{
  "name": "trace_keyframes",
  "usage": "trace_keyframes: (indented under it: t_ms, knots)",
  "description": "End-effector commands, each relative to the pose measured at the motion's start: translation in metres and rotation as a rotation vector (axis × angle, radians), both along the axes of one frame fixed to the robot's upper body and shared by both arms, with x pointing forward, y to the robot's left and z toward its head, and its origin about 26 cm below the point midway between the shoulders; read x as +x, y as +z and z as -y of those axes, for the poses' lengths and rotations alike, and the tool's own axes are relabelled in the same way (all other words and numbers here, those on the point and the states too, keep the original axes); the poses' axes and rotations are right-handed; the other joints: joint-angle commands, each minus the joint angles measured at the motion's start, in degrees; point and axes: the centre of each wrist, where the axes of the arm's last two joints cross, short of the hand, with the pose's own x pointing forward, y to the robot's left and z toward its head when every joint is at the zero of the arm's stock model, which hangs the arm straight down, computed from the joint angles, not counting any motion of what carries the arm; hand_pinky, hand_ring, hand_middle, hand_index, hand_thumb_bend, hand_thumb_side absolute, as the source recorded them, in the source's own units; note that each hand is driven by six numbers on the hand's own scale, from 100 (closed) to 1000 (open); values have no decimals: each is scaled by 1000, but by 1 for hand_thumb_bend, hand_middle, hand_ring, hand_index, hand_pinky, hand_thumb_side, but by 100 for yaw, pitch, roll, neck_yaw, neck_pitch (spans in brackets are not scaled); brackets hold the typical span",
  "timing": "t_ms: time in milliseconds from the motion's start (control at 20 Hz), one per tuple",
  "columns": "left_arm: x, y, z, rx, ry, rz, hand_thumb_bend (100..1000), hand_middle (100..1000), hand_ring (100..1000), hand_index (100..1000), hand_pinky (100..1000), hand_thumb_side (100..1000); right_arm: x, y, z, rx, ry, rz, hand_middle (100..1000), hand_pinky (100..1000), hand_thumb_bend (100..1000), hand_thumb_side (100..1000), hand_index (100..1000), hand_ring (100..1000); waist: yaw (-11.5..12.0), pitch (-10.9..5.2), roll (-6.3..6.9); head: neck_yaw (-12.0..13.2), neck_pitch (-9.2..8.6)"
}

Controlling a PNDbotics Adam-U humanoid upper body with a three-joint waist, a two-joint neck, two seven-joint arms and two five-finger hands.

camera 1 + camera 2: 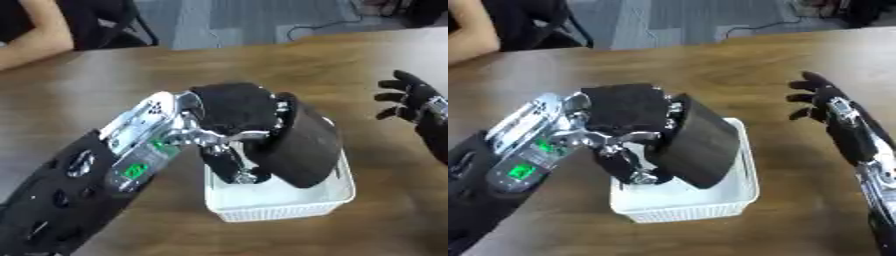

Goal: Pick up objects on the table and place them in the box.

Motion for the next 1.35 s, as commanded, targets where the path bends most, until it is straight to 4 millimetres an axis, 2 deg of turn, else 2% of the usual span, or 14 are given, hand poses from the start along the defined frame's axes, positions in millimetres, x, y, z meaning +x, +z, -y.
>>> trace_keyframes:
  t_ms: [50, 700, 850, 900, 950, 1000, 1100, 1150, 1200, 1250, 1350]
  knots:
    - [3, 10, -6, 32, 16, 30, 100, 452, 100, 568, 100, 166, 0, 9, 0, -12, 2, 27, 862, 656, 100, 1000, 1000, 826, 9, -129, -44, 35, -44]
    - [6, 6, -7, 49, 30, 28, 100, 454, 100, 565, 100, 170, 0, 9, 0, -12, 1, 29, 862, 656, 100, 1000, 1000, 826, 13, -112, -53, 41, -38]
    - [7, 5, -7, 66, 34, 26, 100, 477, 100, 592, 100, 177, 0, 9, 0, -12, 2, 29, 862, 656, 100, 1000, 1000, 826, 16, -112, -52, 44, -36]
    - [8, 3, -7, 87, 38, 24, 100, 521, 100, 634, 109, 238, 0, 9, 0, -13, 2, 29, 862, 656, 100, 1000, 1000, 826, 15, -111, -51, 46, -37]
    - [9, 2, -7, 108, 40, 22, 100, 509, 100, 624, 100, 222, 0, 9, 0, -13, 2, 29, 862, 656, 100, 1000, 1000, 826, 15, -110, -51, 46, -36]
    - [10, -1, -6, 143, 40, 16, 109, 594, 106, 694, 157, 324, 0, 10, 0, -14, 4, 29, 862, 657, 100, 1000, 1000, 826, 9, -109, -49, 55, -36]
    - [15, -7, -6, 184, 38, 3, 224, 637, 120, 746, 174, 429, 0, 10, 0, -14, 6, 30, 862, 657, 100, 1000, 1000, 826, -4, -101, -53, 66, -45]
    - [17, -10, -7, 194, 36, -2, 199, 617, 114, 725, 169, 400, 0, 10, -1, -14, 7, 31, 862, 657, 100, 1000, 1000, 826, -12, -98, -57, 67, -49]
    - [20, -13, -8, 207, 35, -7, 295, 753, 153, 843, 204, 516, 0, 10, -1, -14, 6, 31, 862, 656, 100, 1000, 1000, 826, -21, -94, -61, 63, -49]
    - [22, -16, -9, 221, 32, -11, 370, 779, 163, 859, 212, 561, 0, 10, 0, -14, 5, 32, 862, 656, 100, 1000, 1000, 826, -26, -90, -64, 63, -44]
    - [25, -17, -10, 238, 25, -11, 438, 791, 171, 873, 217, 591, 0, 10, 0, -15, 3, 32, 862, 657, 100, 1000, 1000, 826, -24, -83, -67, 63, -41]
